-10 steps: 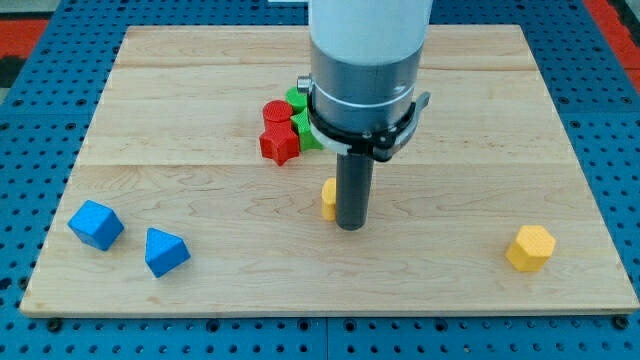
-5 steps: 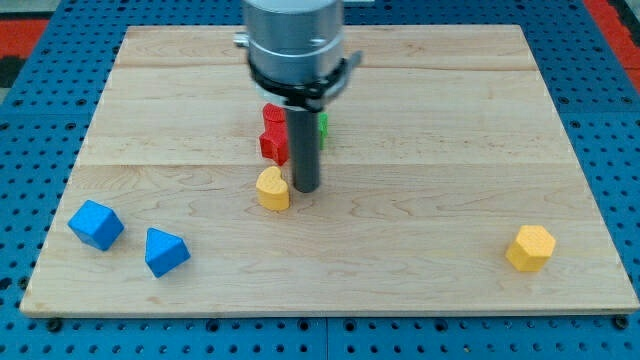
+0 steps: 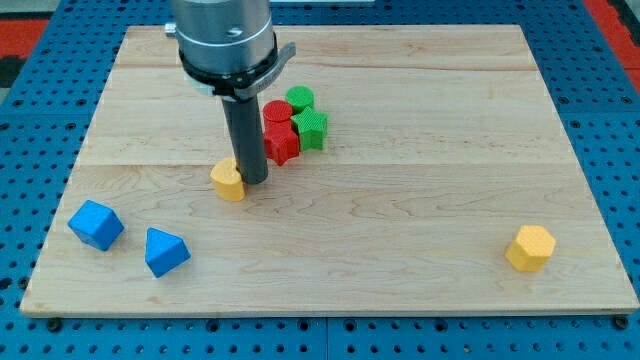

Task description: Push the yellow heart to the bottom left of the red circle

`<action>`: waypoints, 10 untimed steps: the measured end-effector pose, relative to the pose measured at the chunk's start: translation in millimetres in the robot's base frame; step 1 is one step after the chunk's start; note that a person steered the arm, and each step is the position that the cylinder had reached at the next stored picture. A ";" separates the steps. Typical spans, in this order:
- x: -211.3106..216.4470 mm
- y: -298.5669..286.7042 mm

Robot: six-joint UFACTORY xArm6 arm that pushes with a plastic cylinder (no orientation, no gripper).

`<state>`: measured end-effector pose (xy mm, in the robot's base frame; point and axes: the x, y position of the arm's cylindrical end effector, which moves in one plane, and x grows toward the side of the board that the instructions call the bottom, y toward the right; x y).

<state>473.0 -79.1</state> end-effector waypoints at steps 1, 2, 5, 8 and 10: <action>35.3 23.5; 37.3 -7.3; -34.6 -26.0; -34.1 -80.6; -44.9 -13.4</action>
